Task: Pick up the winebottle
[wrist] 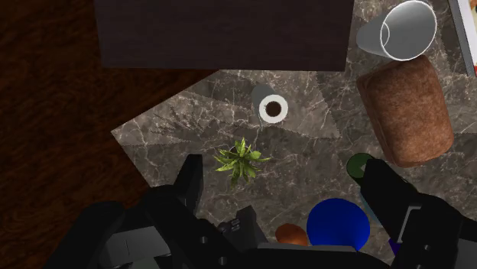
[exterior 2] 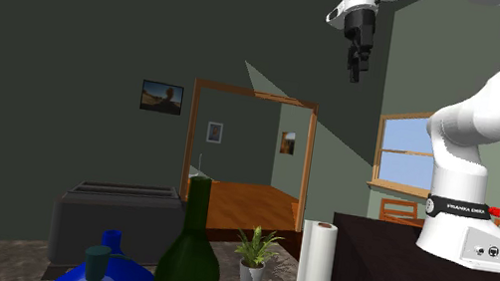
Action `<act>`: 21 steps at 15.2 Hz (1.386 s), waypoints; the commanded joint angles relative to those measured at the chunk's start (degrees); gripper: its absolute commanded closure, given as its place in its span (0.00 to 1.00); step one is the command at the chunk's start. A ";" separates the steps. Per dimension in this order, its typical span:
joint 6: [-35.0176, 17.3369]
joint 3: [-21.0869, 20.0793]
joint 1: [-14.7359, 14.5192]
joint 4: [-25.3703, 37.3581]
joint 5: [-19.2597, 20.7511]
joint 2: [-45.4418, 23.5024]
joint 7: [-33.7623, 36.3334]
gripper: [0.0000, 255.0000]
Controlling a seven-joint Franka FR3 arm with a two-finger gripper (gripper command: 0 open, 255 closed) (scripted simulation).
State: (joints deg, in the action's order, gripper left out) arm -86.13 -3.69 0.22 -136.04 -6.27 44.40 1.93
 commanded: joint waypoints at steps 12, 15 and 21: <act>-18.14 -11.45 -2.69 -1.61 -6.12 -13.14 10.87 0.00; -22.94 -14.54 -2.99 -0.37 -6.53 -18.23 13.97 0.00; -31.70 -20.37 -3.07 4.20 -4.63 -29.94 21.10 0.00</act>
State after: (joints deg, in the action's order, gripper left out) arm -116.18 -23.09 -2.92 -132.83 -11.48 16.79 21.69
